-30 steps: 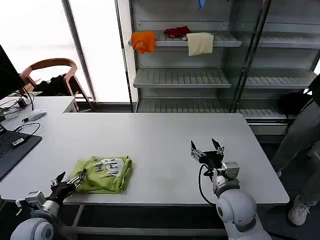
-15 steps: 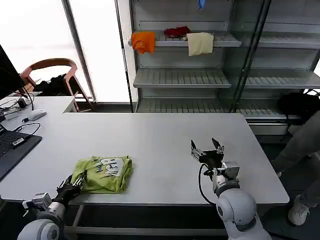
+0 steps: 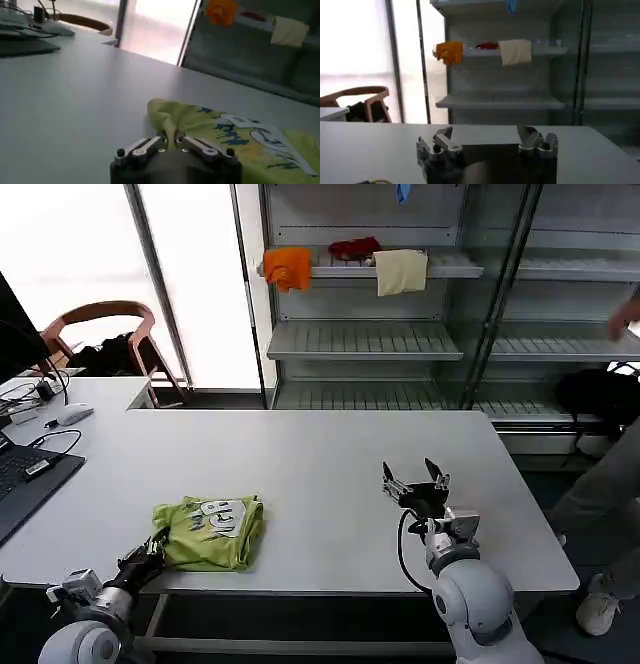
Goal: Fold and organize the clothes.
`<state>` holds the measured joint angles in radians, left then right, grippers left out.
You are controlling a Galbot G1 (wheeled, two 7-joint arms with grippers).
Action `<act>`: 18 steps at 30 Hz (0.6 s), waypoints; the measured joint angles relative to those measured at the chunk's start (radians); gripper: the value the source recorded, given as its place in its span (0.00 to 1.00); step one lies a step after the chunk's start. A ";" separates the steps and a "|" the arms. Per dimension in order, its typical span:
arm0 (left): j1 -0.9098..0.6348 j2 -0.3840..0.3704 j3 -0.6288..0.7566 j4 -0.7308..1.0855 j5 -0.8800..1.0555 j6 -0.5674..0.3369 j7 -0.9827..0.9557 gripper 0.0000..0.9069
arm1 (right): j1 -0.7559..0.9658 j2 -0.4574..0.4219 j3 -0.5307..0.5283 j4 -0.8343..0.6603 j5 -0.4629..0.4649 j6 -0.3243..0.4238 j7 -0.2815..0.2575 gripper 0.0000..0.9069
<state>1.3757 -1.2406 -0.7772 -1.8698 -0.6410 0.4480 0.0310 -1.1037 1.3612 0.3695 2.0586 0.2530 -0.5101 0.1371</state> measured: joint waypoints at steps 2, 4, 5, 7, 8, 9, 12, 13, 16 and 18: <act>0.002 -0.001 -0.002 -0.001 -0.002 -0.010 0.001 0.00 | -0.001 0.000 0.001 0.000 0.000 0.001 0.000 1.00; 0.005 0.001 -0.008 -0.004 0.007 -0.027 0.006 0.00 | -0.001 0.001 0.002 -0.001 0.000 0.002 0.000 1.00; 0.006 0.003 -0.012 -0.005 0.015 -0.037 0.008 0.00 | -0.002 0.001 0.002 -0.002 0.001 0.003 0.000 1.00; 0.006 0.010 -0.023 -0.007 0.041 -0.061 0.017 0.00 | -0.002 0.001 0.003 -0.005 0.001 0.005 -0.001 1.00; 0.004 0.014 -0.031 -0.006 0.062 -0.077 0.022 0.00 | -0.002 0.001 0.003 -0.006 0.002 0.007 -0.002 1.00; 0.001 0.020 -0.040 -0.004 0.085 -0.093 0.028 0.00 | -0.001 0.001 0.004 -0.008 0.002 0.008 -0.003 1.00; -0.011 0.043 -0.077 0.011 0.179 -0.147 0.051 0.00 | -0.001 0.002 0.005 -0.013 0.004 0.012 -0.006 1.00; -0.015 0.053 -0.091 0.017 0.211 -0.163 0.060 0.00 | 0.000 0.002 0.005 -0.013 0.005 0.012 -0.007 1.00; -0.032 0.096 -0.137 0.046 0.296 -0.204 0.087 0.01 | 0.002 0.000 0.005 -0.014 0.008 0.012 -0.009 1.00; -0.046 0.131 -0.167 0.067 0.336 -0.223 0.104 0.01 | 0.004 -0.001 0.005 -0.014 0.010 0.012 -0.010 1.00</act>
<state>1.3296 -1.1093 -0.9441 -1.8030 -0.3053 0.2251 0.1353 -1.0995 1.3598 0.3742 2.0441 0.2630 -0.4977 0.1272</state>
